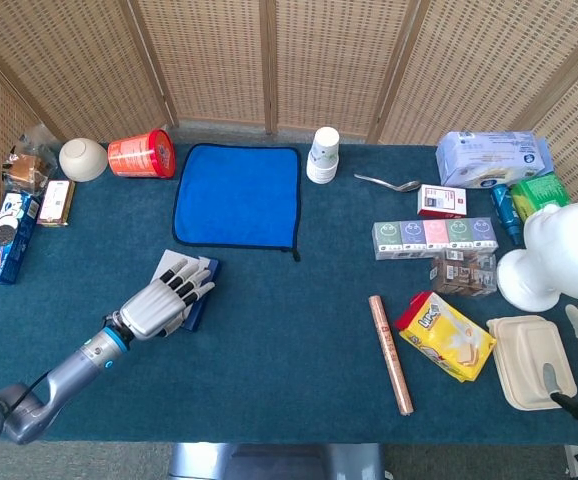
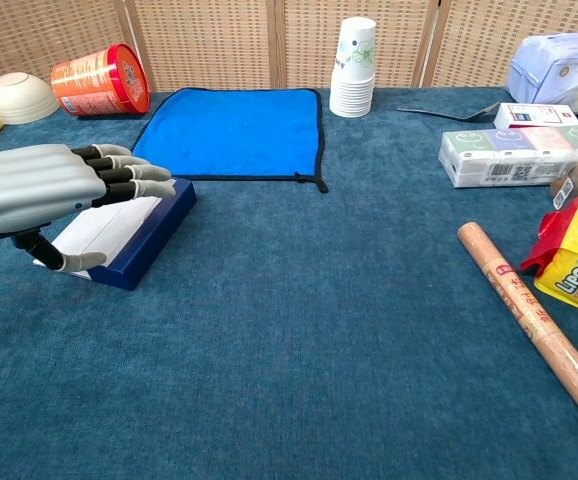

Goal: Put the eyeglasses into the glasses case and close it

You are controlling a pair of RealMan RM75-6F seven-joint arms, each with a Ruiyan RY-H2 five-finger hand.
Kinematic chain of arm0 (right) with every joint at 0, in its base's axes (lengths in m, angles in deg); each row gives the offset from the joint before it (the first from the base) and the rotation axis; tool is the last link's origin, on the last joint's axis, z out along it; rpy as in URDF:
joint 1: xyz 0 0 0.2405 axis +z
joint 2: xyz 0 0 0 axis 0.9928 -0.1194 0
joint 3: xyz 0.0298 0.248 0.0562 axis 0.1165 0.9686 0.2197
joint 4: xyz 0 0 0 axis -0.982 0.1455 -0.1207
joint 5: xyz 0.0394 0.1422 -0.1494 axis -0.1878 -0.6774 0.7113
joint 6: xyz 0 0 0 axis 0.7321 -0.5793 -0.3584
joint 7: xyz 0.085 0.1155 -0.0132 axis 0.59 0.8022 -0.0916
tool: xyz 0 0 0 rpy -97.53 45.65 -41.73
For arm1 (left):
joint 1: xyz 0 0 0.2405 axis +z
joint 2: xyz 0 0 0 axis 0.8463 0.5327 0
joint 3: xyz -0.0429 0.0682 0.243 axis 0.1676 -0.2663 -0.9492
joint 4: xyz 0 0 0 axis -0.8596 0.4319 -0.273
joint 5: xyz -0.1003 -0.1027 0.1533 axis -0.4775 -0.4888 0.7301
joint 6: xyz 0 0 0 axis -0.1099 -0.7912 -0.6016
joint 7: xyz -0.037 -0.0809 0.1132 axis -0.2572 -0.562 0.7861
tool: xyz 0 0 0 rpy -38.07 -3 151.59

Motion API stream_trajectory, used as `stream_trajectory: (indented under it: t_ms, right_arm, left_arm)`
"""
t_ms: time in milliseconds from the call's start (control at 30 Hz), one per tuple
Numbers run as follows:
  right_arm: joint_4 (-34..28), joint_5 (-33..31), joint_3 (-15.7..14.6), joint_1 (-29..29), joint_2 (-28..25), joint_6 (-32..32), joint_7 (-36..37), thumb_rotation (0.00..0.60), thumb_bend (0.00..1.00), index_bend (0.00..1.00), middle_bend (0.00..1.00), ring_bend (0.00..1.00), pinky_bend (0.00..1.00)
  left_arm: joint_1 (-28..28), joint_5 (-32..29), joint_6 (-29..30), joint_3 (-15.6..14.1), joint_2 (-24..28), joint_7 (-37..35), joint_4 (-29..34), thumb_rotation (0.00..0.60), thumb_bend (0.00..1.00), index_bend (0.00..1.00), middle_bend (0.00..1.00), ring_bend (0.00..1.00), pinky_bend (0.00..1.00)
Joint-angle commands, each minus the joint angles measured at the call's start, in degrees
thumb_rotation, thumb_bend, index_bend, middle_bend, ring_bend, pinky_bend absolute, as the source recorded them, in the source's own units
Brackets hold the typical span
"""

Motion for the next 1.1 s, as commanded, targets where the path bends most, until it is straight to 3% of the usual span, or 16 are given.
stream_trajectory:
  t_ms: [33,200,467,633,1100]
  right_arm:
    - [0.2,0.0,0.0,0.0,0.1,0.0,0.2,0.6,0.41,0.0,0.07,0.09,0.28]
    - [0.8,0.3,-0.1,-0.2,0.3,-0.5,0.9,0.6,0.41,0.0,0.07,0.09,0.28]
    - [1.1,0.3,-0.3,-0.5,0.7,-0.8,1.2,0.6,0.41,0.0,0.07,0.09,0.28]
    - [0.8,0.6,-0.3,-0.3,1.2,-0.6,0.3,0.6,0.41,0.0,0.07,0.09,0.28]
    - [0.1,-0.1,-0.4,-0.9,0.9,-0.9,-0.5,0.6,0.41,0.0,0.07,0.09,0.28]
  left_arm:
    - [0.6,-0.4,-0.2,0.0,0.7,-0.1,1.7,0.479,0.27,0.0,0.0,0.0,0.0]
    - [0.4,-0.9,-0.7,0.9,0.7,-1.1,4.2,0.466,0.27,0.0,0.0,0.0,0.0]
    - [0.7,-1.2,-0.1,1.7,5.0,-2.1,6.0,0.448,0.26,0.0,0.0,0.0,0.0]
    - [1.4,-1.7,-1.1,1.2,4.3,-1.0,2.8,0.422,0.24,0.0,0.0,0.0,0.0]
    - [1.4,-1.4,-2.4,1.7,0.3,-0.1,-3.4,0.426,0.24,0.0,0.0,0.0,0.0]
